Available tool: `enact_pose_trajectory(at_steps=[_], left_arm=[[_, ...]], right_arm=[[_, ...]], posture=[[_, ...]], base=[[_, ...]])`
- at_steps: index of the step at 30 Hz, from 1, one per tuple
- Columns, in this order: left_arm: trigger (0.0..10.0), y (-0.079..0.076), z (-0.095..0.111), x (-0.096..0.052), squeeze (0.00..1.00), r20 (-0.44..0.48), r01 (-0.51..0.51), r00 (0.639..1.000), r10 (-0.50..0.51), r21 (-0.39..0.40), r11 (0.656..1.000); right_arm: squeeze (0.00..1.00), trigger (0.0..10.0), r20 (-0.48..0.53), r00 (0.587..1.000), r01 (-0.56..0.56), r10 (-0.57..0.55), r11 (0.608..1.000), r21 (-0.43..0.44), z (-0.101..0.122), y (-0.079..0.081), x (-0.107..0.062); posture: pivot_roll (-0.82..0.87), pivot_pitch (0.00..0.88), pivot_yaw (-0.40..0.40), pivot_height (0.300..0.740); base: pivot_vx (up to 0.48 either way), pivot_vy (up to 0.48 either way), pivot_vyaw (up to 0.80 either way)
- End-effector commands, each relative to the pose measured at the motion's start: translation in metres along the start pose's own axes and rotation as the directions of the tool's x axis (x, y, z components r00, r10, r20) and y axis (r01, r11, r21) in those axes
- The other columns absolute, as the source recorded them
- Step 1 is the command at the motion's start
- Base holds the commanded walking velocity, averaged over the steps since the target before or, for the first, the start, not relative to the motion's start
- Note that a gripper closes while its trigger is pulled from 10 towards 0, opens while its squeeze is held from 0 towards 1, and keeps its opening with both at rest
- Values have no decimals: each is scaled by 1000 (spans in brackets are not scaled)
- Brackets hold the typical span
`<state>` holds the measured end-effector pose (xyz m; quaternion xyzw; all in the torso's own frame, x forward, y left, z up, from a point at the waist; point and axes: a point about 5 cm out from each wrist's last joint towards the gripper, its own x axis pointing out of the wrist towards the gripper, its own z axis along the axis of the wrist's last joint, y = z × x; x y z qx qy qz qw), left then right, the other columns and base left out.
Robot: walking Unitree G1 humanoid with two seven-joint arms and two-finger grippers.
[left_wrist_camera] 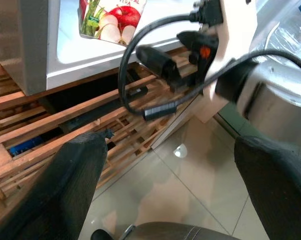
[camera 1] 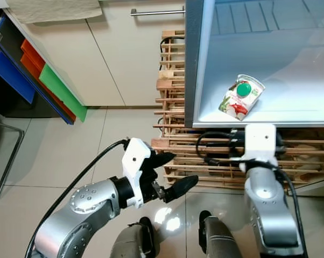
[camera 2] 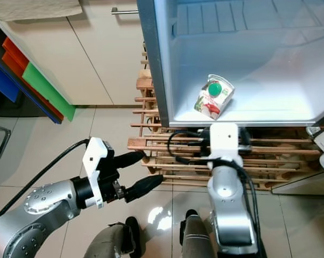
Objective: Restocking fridge
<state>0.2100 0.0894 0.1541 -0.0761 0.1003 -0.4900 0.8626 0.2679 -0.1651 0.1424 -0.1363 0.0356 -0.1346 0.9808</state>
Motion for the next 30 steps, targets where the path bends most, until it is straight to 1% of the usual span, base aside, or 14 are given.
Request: enact_pose_trajectory(at_steps=[1,4,6,8,10,11,13,15,16,17,20,22,26,30], left_arm=[[10000,0,-4,-1,0,-12,-7,1000,7,-4,1000],[10000,-1,-4,-1,0,-11,-7,1000,7,-5,1000],[10000,-1,-5,-1,0,-10,-9,1000,9,-5,1000],[10000,-1,-5,-1,0,-10,-9,1000,9,-5,1000],[10000,-1,-4,-1,0,-8,-10,1000,10,-5,1000],[10000,-2,-5,-2,0,-8,-10,1000,10,-5,1000],[10000,-2,-5,-2,0,-9,-9,1000,9,-5,1000],[10000,-3,-5,-2,0,-9,-9,1000,9,-5,1000],[10000,-4,-5,-3,0,-8,-11,1000,11,-7,1000],[10000,-4,-5,-4,0,-8,-14,1000,14,-8,1000],[10000,-4,-5,-5,0,-8,-18,1000,18,-12,1000],[10000,-5,-5,-6,0,-8,-19,1000,19,-12,1000],[10000,-6,-7,-5,0,-6,-10,1000,10,-23,1000],[10000,-9,-7,-5,0,-2,0,1000,0,-28,1000]], right_arm=[[0,10000,-14,1000,2,-2,1000,-6,-5,2,0],[0,10000,-11,1000,11,-11,1000,-16,-6,2,4],[0,10000,-11,1000,6,-7,1000,-26,-9,4,8],[0,10000,-11,1000,6,-7,1000,-28,-9,5,8],[0,10000,-1,1000,1,-1,999,-40,-10,7,12],[0,10000,15,1000,-5,6,999,-53,-9,10,18],[0,10000,26,1000,-4,5,998,-58,-8,11,20],[0,10000,41,999,0,3,998,-63,-6,11,22],[0,10000,78,997,9,-3,997,-72,1,11,27],[0,10000,92,996,13,-6,997,-72,4,11,28],[0,10000,114,993,12,-5,998,-67,9,13,32],[0,10000,123,992,12,-4,998,-65,10,14,33],[0,10000,154,988,10,-1,998,-58,14,22,39],[0,10000,172,985,20,-7,997,-75,15,24,48]], posture=[[-48,232,96,740],[-46,228,95,740],[-42,226,95,740],[-39,229,95,740],[-37,233,97,740],[-35,235,97,740],[-31,237,97,740],[-25,241,97,740],[-22,243,96,740],[-19,246,95,740],[-16,251,93,740],[-16,253,92,740],[-14,264,92,740],[-12,270,93,740]], base=[[0,0,0],[0,0,0],[0,0,0],[0,0,0],[0,0,0],[0,0,0],[0,0,0],[0,0,0],[0,0,0],[0,0,0],[0,0,0],[0,0,0],[0,0,0],[0,0,0]])
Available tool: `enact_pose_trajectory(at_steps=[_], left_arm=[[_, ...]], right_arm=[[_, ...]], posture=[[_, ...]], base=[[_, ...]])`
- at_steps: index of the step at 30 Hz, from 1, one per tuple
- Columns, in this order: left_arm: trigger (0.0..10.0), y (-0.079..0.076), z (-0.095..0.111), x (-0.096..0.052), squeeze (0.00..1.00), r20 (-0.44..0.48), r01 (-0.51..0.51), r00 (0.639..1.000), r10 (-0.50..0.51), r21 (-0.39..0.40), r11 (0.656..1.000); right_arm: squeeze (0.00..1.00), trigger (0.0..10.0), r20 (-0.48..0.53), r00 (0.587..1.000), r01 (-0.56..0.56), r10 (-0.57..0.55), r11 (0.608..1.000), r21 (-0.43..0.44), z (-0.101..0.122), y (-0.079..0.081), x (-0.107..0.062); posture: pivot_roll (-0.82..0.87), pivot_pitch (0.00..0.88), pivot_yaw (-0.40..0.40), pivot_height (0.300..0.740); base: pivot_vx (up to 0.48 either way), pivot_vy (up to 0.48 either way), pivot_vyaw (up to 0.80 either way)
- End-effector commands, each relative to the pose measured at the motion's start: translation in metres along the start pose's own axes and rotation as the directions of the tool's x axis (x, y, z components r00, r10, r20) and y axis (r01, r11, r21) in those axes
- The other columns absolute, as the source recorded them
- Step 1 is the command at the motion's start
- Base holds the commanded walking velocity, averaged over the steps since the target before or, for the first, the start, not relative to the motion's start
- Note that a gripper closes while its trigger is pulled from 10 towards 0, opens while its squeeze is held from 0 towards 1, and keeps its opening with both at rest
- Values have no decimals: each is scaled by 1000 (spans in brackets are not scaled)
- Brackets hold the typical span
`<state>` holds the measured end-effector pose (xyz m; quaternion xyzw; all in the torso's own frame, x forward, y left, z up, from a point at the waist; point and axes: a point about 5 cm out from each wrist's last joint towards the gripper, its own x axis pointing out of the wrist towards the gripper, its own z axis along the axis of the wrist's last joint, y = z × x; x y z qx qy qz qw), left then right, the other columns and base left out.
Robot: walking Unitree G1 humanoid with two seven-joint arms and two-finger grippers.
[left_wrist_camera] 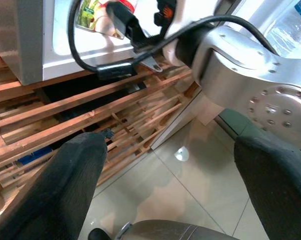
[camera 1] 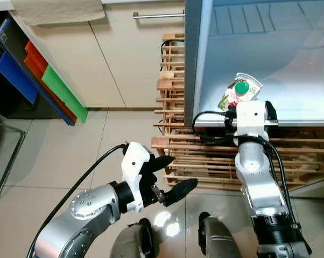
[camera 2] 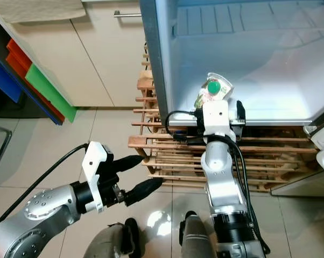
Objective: Restocking fridge
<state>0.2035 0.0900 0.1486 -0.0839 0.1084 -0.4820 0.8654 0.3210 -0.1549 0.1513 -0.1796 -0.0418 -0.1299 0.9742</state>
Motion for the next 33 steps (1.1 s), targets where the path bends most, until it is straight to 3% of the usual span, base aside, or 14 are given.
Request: enact_pose_trajectory(at_steps=[1,7,9,11,14,15,17,21,27,33], left_arm=[[10000,-5,0,-2,0,2,16,1000,-16,-5,1000],[10000,-5,1,-3,0,-3,13,1000,-13,-1,1000],[10000,-5,0,-6,0,-11,5,1000,-5,-1,1000],[10000,-5,0,-7,0,-12,3,1000,-3,-2,1000],[10000,-5,-4,-6,0,-26,8,1000,-8,-7,1000],[10000,-6,-4,-3,0,-28,16,999,-16,-1,1000],[10000,-6,-3,-2,0,-24,18,1000,-18,0,1000],[10000,-3,0,0,0,-9,6,1000,-6,3,1000],[10000,-3,-2,0,0,-10,8,1000,-8,1,1000],[10000,0,0,8,0,4,26,1000,-26,3,1000]], right_arm=[[0,10000,14,1000,1,0,1000,-21,-2,3,4],[0,10000,36,999,32,-29,994,-101,-7,0,27],[0,10000,99,994,63,-45,980,-189,1,-2,44],[0,10000,112,993,69,-48,978,-197,4,-2,47],[0,10000,169,985,-4,25,992,-124,21,17,54],[0,10000,183,980,-60,72,996,-69,31,30,56],[0,10000,184,980,-63,75,996,-66,32,32,56],[0,10000,197,978,-61,67,997,-36,29,35,51],[0,10000,174,983,-59,61,998,-19,5,26,32],[0,10000,163,986,-34,35,999,-9,-8,6,4]], posture=[[-3,273,95,740],[19,278,97,740],[38,282,99,740],[38,282,99,740],[35,281,105,740],[32,276,103,740],[32,276,103,740],[24,272,96,740],[-2,270,94,740],[-40,250,94,740]], base=[[0,0,0],[0,0,0],[0,0,0],[0,0,0],[0,0,0],[0,0,0],[0,0,0],[0,0,0],[0,0,0],[0,0,0]])
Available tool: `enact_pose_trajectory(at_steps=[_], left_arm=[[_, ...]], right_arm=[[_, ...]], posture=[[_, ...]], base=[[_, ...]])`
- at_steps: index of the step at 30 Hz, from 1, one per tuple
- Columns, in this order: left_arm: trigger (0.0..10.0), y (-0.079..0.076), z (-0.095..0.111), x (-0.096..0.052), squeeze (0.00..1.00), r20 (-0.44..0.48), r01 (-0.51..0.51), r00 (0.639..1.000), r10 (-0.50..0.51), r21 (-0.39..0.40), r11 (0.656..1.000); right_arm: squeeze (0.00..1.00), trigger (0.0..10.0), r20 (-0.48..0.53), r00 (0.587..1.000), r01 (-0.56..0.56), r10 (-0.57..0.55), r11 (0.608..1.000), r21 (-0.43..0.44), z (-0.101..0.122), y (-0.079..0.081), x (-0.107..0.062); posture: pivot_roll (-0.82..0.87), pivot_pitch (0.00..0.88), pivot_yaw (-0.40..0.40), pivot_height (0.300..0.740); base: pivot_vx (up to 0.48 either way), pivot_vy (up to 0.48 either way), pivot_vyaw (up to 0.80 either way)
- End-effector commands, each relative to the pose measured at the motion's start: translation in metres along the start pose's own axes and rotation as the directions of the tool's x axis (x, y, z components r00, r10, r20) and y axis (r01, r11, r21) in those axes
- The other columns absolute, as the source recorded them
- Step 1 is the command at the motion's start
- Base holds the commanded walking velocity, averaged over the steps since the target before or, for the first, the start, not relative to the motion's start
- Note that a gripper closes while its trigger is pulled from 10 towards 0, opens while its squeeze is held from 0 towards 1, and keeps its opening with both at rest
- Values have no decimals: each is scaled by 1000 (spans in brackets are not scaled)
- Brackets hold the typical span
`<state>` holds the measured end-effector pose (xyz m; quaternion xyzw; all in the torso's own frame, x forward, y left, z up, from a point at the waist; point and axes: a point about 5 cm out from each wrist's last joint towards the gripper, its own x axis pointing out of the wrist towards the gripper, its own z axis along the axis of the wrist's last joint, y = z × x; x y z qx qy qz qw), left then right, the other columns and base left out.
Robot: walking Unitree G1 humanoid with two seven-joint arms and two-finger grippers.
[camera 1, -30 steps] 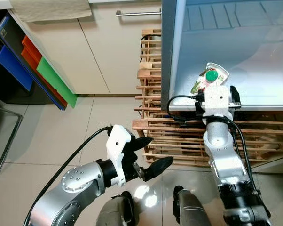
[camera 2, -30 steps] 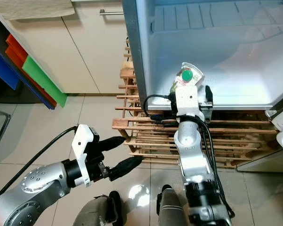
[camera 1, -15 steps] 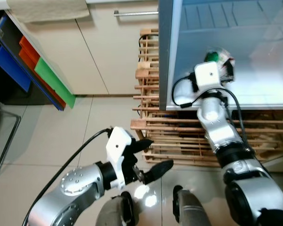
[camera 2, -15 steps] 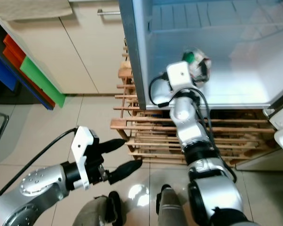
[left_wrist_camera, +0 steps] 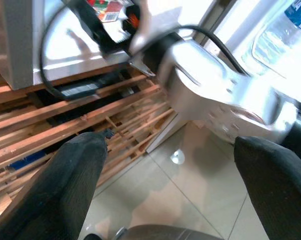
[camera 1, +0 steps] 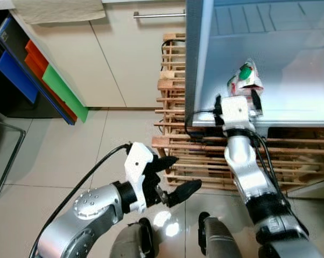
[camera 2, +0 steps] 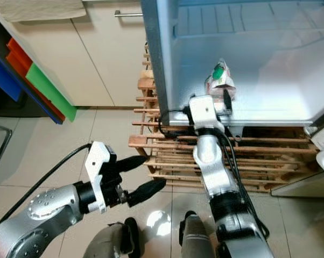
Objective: Restocking fridge
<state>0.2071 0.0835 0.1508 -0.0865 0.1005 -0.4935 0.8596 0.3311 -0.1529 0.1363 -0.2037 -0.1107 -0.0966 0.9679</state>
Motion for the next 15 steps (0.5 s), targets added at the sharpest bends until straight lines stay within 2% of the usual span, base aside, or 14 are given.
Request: enact_pose_trajectory(at_steps=[1,5,10,11,12,13,15], left_arm=[[10000,1,-3,1,0,-9,-2,1000,2,-1,1000],[10000,4,0,6,0,7,5,1000,-5,6,1000],[10000,7,1,8,0,19,-5,1000,5,15,1000],[10000,12,2,9,0,33,-33,999,32,20,999],[10000,12,2,9,0,33,-33,999,32,20,999],[10000,19,2,6,0,42,-96,994,96,10,995],[10000,26,6,-1,0,74,-164,984,165,-9,986]], right_arm=[[0,10000,11,1000,8,-8,1000,21,6,-4,-2],[0,10000,20,1000,7,-8,1000,26,12,-11,-16],[0,10000,30,1000,7,-8,1000,20,19,-20,-23],[0,10000,36,999,14,-15,999,29,25,-29,-31],[0,10000,36,999,14,-15,999,29,25,-29,-31],[0,10000,29,1000,9,-11,999,44,28,-37,-43],[0,10000,-4,1000,0,1,997,84,27,-44,-57]], posture=[[-40,250,94,740],[-56,228,91,740],[-62,199,85,740],[-70,169,84,740],[-70,169,84,740],[-81,141,90,740],[-93,87,83,740]], base=[[0,0,0],[0,0,0],[0,0,0],[0,0,0],[0,0,0],[0,0,0],[0,0,0]])
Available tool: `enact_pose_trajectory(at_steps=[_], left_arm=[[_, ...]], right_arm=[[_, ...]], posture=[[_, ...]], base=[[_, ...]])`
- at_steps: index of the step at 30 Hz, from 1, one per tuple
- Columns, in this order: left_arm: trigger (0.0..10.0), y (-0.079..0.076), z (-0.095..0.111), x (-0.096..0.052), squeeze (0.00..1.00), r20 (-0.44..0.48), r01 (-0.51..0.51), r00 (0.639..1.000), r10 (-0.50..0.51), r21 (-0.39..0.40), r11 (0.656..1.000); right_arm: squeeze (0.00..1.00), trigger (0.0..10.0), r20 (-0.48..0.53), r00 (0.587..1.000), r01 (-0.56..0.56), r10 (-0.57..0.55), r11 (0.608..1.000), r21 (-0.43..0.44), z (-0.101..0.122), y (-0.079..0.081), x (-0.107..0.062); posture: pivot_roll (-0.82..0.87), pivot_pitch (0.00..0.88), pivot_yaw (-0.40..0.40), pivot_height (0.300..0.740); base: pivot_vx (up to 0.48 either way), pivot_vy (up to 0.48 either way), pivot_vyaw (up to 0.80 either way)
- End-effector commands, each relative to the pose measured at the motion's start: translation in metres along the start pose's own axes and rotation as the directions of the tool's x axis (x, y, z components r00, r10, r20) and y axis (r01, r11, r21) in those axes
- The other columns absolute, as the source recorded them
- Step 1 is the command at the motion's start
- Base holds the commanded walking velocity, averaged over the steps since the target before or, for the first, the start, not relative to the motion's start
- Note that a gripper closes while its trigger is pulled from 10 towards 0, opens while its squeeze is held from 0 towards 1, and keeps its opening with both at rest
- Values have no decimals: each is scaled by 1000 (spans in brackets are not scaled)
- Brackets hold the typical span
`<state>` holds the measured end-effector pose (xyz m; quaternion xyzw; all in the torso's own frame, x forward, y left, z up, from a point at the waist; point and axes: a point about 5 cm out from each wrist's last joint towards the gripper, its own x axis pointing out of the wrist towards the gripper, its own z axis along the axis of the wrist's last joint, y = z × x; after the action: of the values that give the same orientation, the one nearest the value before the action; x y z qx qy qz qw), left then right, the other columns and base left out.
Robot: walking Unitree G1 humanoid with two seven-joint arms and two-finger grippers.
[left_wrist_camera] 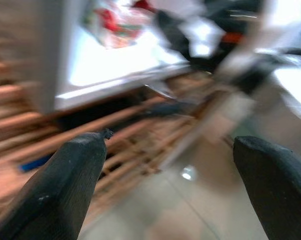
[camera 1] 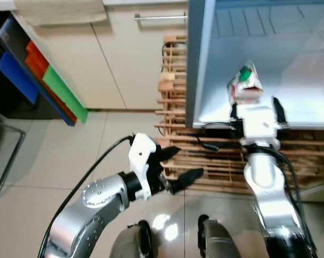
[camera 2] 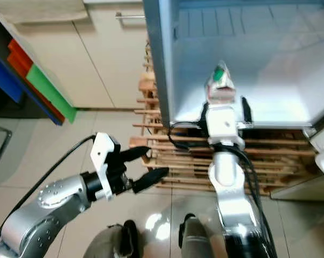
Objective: Restocking fridge
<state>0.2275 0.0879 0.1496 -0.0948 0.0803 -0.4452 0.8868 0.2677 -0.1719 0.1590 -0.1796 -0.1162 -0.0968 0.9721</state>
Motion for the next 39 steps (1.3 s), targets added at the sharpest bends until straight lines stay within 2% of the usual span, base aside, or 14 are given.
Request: enact_pose_trajectory(at_steps=[1,3,5,7,8,9,10,12,14,16,20,26,36,39], left_arm=[[10000,13,6,-8,0,47,-94,994,95,-22,995],[10000,23,8,-7,0,81,-150,985,152,-37,988],[10000,41,13,-5,0,137,-281,947,290,-82,956],[10000,60,15,-3,0,162,-437,878,450,-109,893],[10000,69,7,-14,0,130,-518,845,518,-41,855],[10000,69,7,-14,0,130,-518,845,518,-41,855],[10000,72,4,-23,0,126,-543,835,536,33,839],[10000,77,-2,-37,0,123,-580,813,569,93,810],[10000,76,1,-35,0,141,-578,814,564,88,811],[10000,76,3,-33,0,149,-573,817,557,95,814],[10000,69,16,3,0,234,-518,846,479,148,842],[10000,64,23,11,0,258,-478,866,427,181,860],[10000,71,42,24,0,324,-494,848,419,199,846],[10000,72,42,25,0,324,-496,847,422,193,847]], right_arm=[[0,10000,-20,1000,-14,16,998,54,3,-6,-9],[0,10000,-31,999,-27,29,997,79,0,-7,-11],[0,10000,-61,997,-46,54,991,123,-7,-8,-17],[0,10000,-113,991,-52,73,982,182,-16,-9,-19],[0,10000,-142,986,-52,82,978,202,-26,-13,-23],[0,10000,-142,986,-52,82,978,202,-26,-13,-23],[0,10000,-151,984,-61,91,980,191,-31,-15,-27],[0,10000,-199,976,-50,86,983,179,-43,-21,-35],[0,10000,-275,960,12,48,977,215,-55,-30,-43],[0,10000,-294,955,31,38,974,225,-58,-33,-45],[0,10000,-269,963,57,14,966,253,-57,-34,-49],[0,10000,-213,977,30,26,967,254,-51,-28,-38],[0,10000,-171,983,-15,67,957,289,-46,-7,-10],[0,10000,-169,983,-17,69,957,291,-45,-6,-9]], posture=[[-100,61,77,740],[-105,35,75,740],[-110,0,73,740],[-121,0,76,740],[-139,0,82,740],[-139,0,82,740],[-140,0,83,740],[-138,0,83,740],[-135,0,80,740],[-135,0,80,740],[-168,0,96,740],[-154,0,112,740],[-122,0,106,740],[-125,0,106,740]], base=[[0,0,0],[0,0,0],[0,0,0],[0,0,0],[0,0,0],[0,0,0],[0,0,0],[0,0,0],[0,0,0],[0,0,0],[0,0,0],[0,0,0],[-73,0,0],[-240,0,0]])
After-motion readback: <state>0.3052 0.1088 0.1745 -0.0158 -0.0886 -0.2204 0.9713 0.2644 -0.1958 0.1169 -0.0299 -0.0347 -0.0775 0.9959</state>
